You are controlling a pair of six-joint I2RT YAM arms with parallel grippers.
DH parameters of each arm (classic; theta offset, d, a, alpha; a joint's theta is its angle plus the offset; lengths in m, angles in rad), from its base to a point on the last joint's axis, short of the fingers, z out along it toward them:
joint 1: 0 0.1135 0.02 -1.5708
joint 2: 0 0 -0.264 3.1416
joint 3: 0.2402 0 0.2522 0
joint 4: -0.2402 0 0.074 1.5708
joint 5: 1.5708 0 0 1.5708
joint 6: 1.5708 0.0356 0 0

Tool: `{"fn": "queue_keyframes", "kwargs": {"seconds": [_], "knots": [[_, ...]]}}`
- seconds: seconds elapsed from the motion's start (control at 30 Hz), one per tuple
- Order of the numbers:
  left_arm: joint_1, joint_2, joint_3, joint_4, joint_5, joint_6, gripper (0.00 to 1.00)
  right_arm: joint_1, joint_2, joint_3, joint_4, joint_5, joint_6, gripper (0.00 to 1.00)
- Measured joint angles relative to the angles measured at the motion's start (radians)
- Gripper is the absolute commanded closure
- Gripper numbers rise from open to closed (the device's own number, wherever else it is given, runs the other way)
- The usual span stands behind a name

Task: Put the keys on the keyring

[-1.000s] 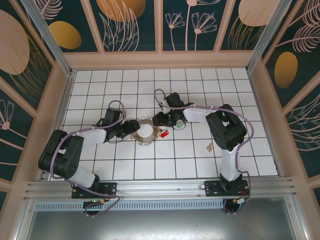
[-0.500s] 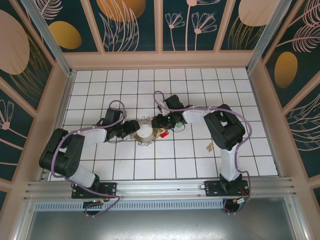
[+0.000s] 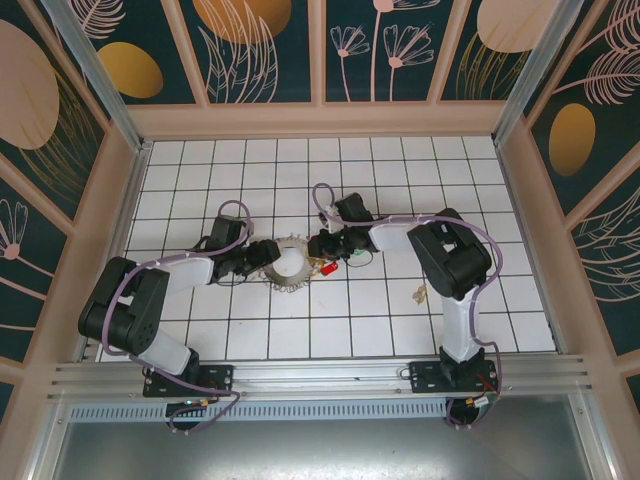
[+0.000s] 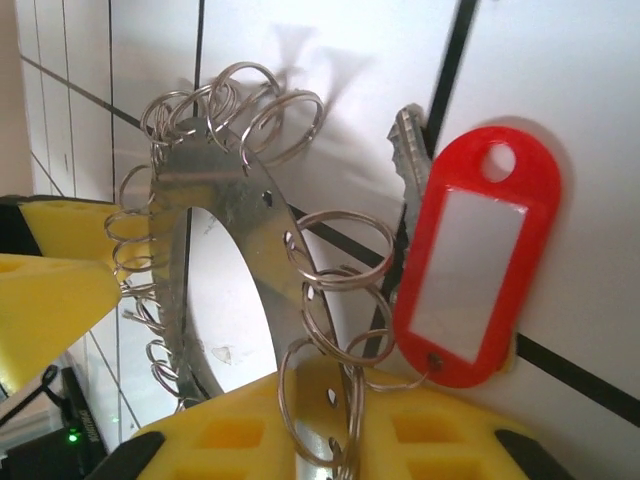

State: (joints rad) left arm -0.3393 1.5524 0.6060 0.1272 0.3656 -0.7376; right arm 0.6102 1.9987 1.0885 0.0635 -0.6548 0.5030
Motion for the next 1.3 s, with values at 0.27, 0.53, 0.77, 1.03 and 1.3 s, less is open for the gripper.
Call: {"fn": "queue_keyframes", "kwargs": {"seconds": [0.27, 0.53, 0.77, 1.03, 1.3], "knots": [[-0.011, -0.043, 0.0, -0.016, -0.113, -0.004, 0.19, -0.025, -0.072, -0.048, 0.039, -0.039, 0.028, 0.93], [0.008, -0.187, 0.013, -0.052, -0.21, -0.035, 0.02, -0.081, -0.187, -0.126, 0.097, -0.065, 0.076, 0.98], [0.039, -0.243, 0.06, 0.011, -0.112, -0.086, 0.06, -0.163, -0.327, -0.169, 0.204, -0.116, 0.161, 0.98], [0.039, -0.204, 0.116, 0.23, 0.121, -0.212, 0.19, -0.184, -0.435, -0.157, 0.242, -0.141, 0.192, 0.97], [0.039, -0.19, 0.16, 0.348, 0.233, -0.278, 0.35, -0.184, -0.443, -0.141, 0.242, -0.158, 0.192, 0.97]]}}
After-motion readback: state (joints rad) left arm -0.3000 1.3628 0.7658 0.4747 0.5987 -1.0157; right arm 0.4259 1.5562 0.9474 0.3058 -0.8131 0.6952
